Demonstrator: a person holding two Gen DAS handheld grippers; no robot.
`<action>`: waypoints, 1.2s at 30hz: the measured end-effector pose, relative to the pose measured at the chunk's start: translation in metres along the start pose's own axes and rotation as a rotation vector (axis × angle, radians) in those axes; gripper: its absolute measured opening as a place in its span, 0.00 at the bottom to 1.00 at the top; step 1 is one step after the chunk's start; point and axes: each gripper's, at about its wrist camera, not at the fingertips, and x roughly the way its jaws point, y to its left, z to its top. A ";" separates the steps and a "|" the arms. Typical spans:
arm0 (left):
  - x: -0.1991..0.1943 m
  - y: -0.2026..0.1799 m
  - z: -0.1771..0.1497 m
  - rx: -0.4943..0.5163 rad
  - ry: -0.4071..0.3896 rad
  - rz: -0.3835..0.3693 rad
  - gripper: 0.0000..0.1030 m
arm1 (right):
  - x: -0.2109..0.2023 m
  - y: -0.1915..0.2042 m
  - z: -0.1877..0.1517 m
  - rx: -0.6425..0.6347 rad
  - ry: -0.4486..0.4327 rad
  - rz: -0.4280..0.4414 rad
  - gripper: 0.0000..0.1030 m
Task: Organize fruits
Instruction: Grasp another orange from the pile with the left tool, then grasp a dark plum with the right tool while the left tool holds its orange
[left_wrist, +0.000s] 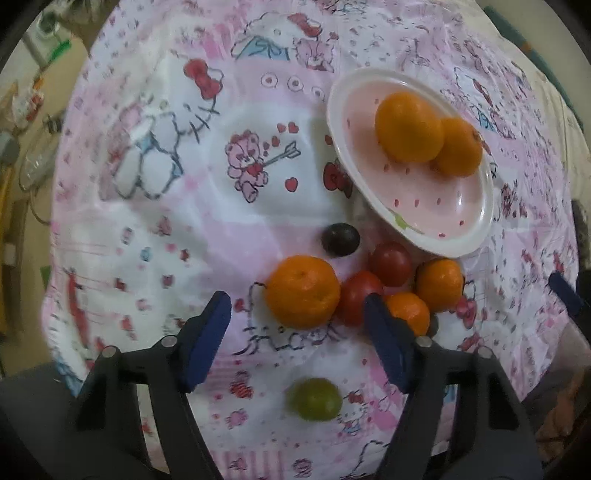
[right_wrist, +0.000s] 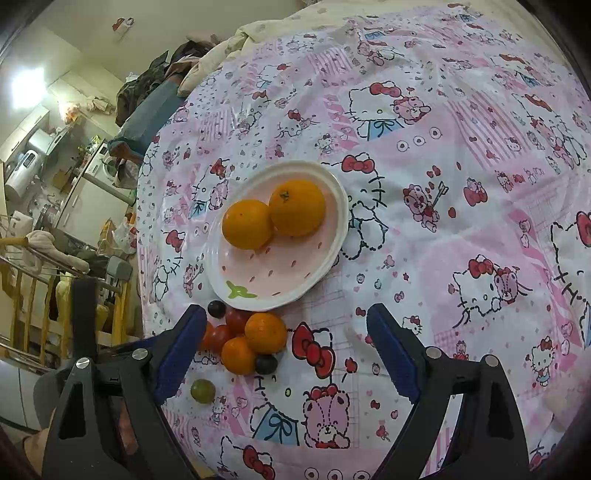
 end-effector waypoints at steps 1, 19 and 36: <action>0.001 0.001 0.001 -0.010 0.000 0.005 0.68 | -0.001 0.000 0.000 0.002 -0.002 0.004 0.88; -0.004 -0.002 0.005 -0.040 -0.012 0.002 0.36 | 0.012 0.002 -0.007 -0.045 0.086 -0.004 0.84; -0.061 0.014 0.005 -0.063 -0.122 -0.119 0.36 | 0.113 0.069 -0.068 -0.626 0.326 -0.204 0.37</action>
